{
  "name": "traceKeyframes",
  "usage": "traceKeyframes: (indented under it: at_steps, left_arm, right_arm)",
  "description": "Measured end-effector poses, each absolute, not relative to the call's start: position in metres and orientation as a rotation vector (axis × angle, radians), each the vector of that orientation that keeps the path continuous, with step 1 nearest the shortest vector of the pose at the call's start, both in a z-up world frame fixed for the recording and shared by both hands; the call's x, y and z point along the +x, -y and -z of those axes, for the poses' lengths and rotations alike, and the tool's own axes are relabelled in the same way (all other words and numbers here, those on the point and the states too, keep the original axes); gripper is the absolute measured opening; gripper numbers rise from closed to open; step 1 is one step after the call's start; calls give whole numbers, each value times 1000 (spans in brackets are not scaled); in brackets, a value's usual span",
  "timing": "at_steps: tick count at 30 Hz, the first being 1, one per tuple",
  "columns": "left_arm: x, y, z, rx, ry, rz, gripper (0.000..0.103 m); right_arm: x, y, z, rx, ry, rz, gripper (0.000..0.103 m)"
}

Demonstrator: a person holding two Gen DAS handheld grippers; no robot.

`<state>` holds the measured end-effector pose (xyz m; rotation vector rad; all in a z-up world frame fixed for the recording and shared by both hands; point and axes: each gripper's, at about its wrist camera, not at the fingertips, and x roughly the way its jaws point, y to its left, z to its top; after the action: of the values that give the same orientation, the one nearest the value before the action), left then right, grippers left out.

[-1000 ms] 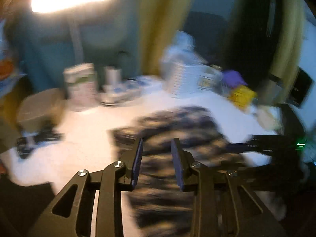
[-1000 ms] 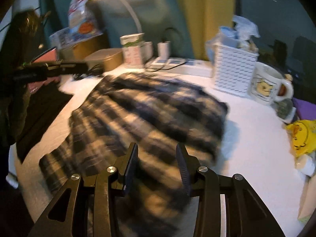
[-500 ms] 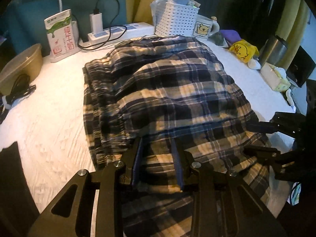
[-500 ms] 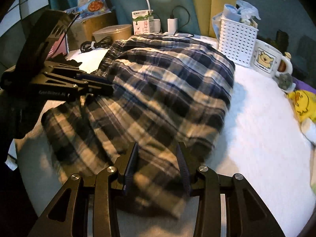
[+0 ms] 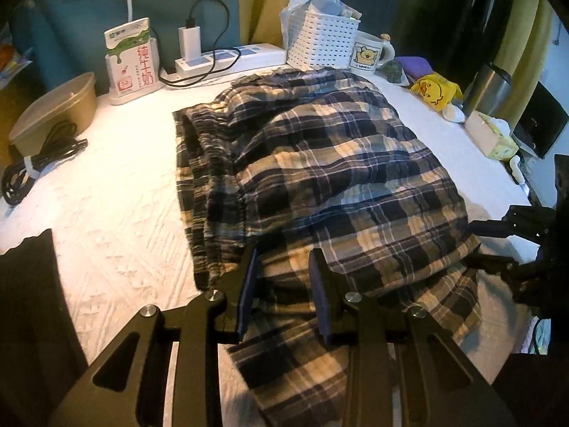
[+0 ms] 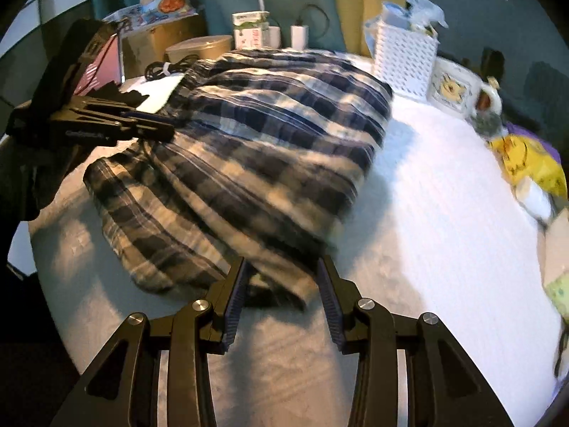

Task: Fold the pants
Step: 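Open both grippers and withdraw from the folded plaid pants, then grasp the folded plaid pants bundle with the left gripper while the right gripper grasps beside it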

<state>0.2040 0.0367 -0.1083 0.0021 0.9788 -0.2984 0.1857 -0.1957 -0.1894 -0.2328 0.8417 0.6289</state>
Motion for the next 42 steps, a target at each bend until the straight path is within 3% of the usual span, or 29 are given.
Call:
traceKeyframes:
  at_steps: [4, 12, 22, 35, 38, 39, 42]
  left_arm:
    - [199, -48, 84, 27, -932, 246, 30]
    - [233, -56, 57, 47, -832, 217, 30]
    - [286, -44, 68, 99, -848, 259, 30]
    - [327, -51, 111, 70, -922, 253, 30]
    - [332, -55, 118, 61, -928, 251, 37]
    - [334, -57, 120, 61, -927, 243, 48]
    - [340, -68, 130, 20, -935, 230, 66]
  right_arm:
    - [188, 212, 166, -110, -808, -649, 42]
    - [227, 196, 145, -145, -735, -594, 42]
    - [280, 172, 131, -107, -688, -561, 42]
    - [353, 152, 152, -104, -760, -512, 42]
    - [361, 149, 158, -108, -776, -512, 42]
    - [364, 148, 161, -108, -782, -512, 42]
    - [371, 146, 166, -115, -793, -514, 42]
